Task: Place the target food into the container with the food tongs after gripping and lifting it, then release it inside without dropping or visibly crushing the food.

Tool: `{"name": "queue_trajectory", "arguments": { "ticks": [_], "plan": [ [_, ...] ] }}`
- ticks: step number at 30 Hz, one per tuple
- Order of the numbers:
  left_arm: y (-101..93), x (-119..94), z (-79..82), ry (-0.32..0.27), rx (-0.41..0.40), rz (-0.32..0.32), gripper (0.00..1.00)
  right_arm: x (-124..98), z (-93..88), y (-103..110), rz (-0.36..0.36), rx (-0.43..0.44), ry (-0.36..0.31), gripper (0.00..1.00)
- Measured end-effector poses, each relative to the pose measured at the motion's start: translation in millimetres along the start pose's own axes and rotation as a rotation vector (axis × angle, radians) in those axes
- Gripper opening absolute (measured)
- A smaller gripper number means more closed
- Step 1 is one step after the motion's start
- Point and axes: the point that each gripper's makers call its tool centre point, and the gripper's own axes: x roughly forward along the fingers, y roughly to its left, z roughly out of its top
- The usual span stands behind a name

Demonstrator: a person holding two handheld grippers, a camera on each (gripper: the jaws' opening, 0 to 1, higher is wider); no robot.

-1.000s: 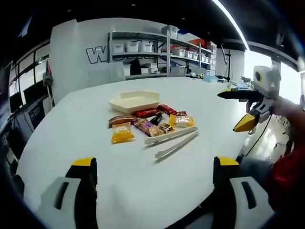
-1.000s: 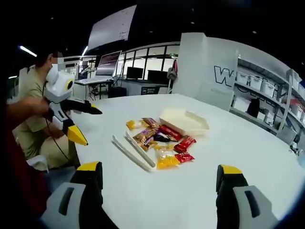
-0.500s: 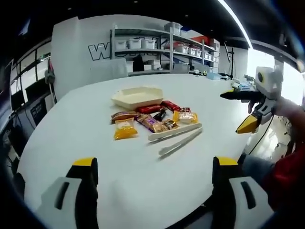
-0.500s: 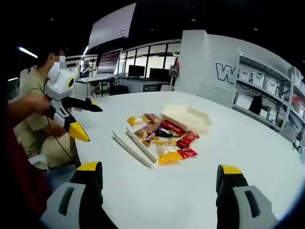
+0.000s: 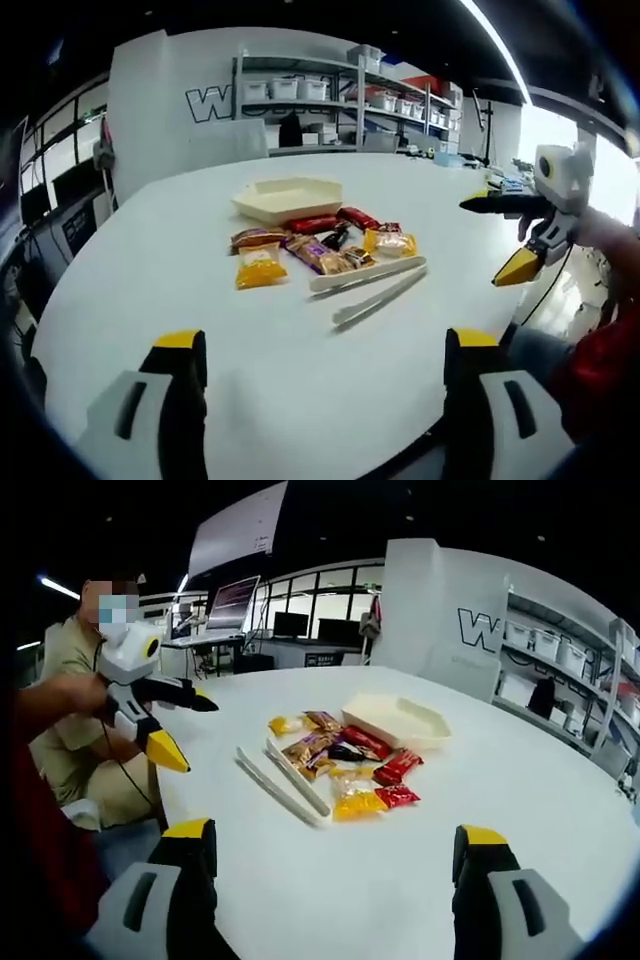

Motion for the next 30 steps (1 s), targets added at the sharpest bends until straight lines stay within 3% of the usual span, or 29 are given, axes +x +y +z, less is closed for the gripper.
{"name": "queue_trajectory", "arguments": {
  "ticks": [8,14,30],
  "plan": [
    [4.7,4,3.8,-0.009,0.005,0.002,0.95,8,-0.2,-6,0.003,0.021,-0.007,0.98],
    [4.9,7,8.0,-0.044,0.001,-0.022,0.87,9,1.4,-7,0.011,0.022,-0.021,0.89],
    [-3.9,18,1.9,-0.033,0.016,-0.074,0.72,20,-7.1,4,0.041,0.014,0.006,0.76]
  ]
}}
